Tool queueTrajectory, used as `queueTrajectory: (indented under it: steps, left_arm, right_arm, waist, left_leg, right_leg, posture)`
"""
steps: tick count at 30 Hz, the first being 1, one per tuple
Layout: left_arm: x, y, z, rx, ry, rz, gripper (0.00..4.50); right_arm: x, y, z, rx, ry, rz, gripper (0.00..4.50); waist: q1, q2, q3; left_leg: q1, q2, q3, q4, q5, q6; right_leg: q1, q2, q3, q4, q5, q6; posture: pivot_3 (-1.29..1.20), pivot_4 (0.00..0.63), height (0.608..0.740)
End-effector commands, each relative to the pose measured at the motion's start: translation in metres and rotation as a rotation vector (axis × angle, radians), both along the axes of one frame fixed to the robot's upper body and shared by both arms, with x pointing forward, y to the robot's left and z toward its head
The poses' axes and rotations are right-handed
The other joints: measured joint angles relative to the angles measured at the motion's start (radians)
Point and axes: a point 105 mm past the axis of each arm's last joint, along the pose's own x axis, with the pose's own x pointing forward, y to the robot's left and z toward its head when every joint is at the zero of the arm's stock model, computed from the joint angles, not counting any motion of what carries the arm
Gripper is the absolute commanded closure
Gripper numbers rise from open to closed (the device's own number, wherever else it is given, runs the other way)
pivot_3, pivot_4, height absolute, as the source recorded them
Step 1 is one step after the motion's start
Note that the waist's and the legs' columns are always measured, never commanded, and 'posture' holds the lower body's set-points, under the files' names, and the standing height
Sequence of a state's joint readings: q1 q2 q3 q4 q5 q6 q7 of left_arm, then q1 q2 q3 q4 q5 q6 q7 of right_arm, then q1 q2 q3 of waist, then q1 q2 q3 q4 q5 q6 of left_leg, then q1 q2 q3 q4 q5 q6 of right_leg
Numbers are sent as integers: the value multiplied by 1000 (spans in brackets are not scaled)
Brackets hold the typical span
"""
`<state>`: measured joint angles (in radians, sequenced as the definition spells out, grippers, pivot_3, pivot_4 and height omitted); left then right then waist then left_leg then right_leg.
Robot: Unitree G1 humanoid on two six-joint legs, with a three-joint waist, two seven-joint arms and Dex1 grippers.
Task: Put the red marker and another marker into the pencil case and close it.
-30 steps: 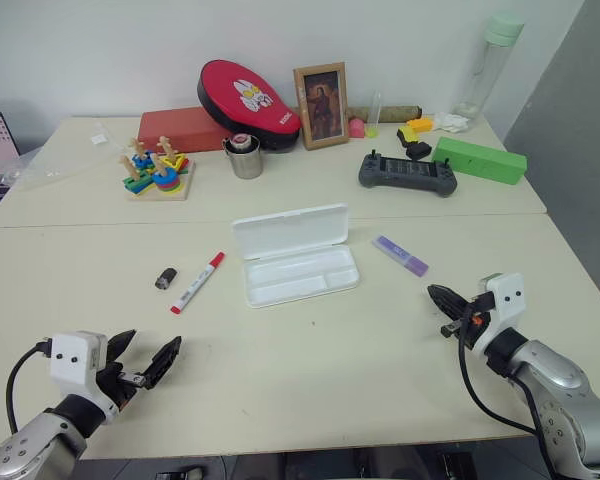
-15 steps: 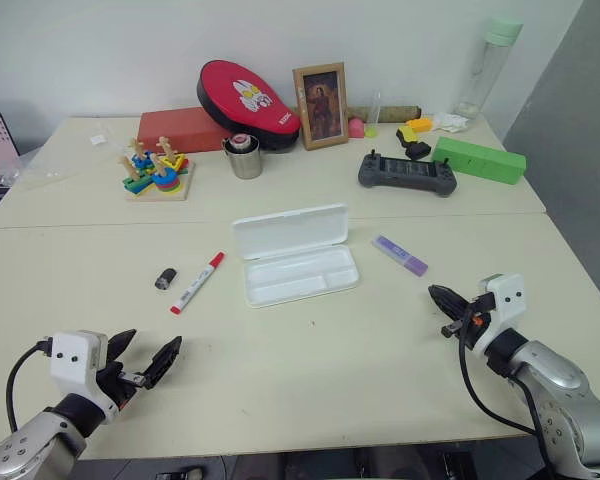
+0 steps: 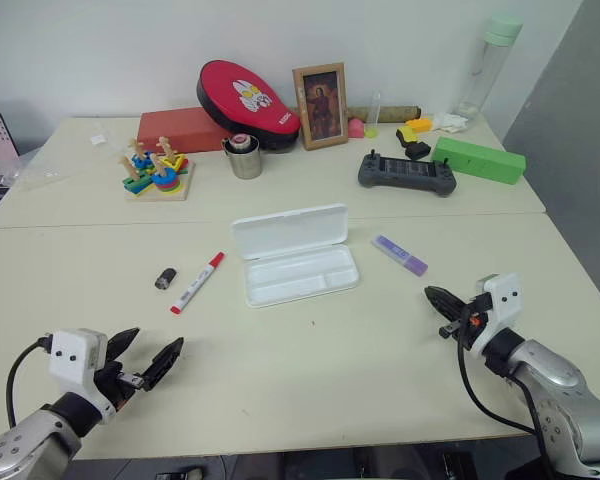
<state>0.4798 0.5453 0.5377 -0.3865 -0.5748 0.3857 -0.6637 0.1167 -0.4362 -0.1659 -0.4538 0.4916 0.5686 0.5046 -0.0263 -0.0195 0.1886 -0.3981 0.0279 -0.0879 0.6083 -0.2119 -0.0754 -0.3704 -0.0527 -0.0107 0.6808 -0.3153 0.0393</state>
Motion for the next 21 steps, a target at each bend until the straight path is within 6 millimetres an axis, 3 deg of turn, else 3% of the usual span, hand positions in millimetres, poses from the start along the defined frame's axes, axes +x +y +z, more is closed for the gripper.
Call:
queueTrajectory:
  steps: [1, 3, 11, 19, 21]
  left_arm:
    - [1, 6, 11, 15, -41, 10, 0]
    - [1, 6, 10, 14, -36, 7, 0]
    - [2, 4, 10, 8, -30, -7, 0]
    - [2, 4, 12, 12, -35, -3, 0]
    - [2, 4, 14, 11, -39, -4, 0]
  right_arm:
    - [0, -3, 11, -19, -43, 7, 4141]
    - [1, -6, 11, -27, -44, -6, 3945]
    - [0, -4, 12, -21, -39, 8, 1674]
    - [0, 0, 15, -16, -40, 24, 27]
    - [-1, 5, 18, -22, -46, 64, 27]
  waist:
    - [0, 0, 0]
    - [0, 0, 0]
    - [0, 0, 0]
    - [0, 0, 0]
    - [0, 0, 0]
  left_leg:
    - [0, 0, 0, 0, 0, 0]
    - [0, 0, 0, 0, 0, 0]
    - [0, 0, 0, 0, 0, 0]
    - [0, 0, 1, 0, 0, 0]
    - [0, 0, 1, 0, 0, 0]
  right_leg:
    - [0, 0, 0, 0, 0, 0]
    - [0, 0, 0, 0, 0, 0]
    - [0, 0, 0, 0, 0, 0]
    - [0, 0, 0, 0, 1, 0]
    - [0, 0, 0, 0, 1, 0]
  posture:
    - [0, 150, 740]
    - [0, 150, 740]
    - [0, 150, 740]
    - [0, 150, 740]
    - [0, 150, 740]
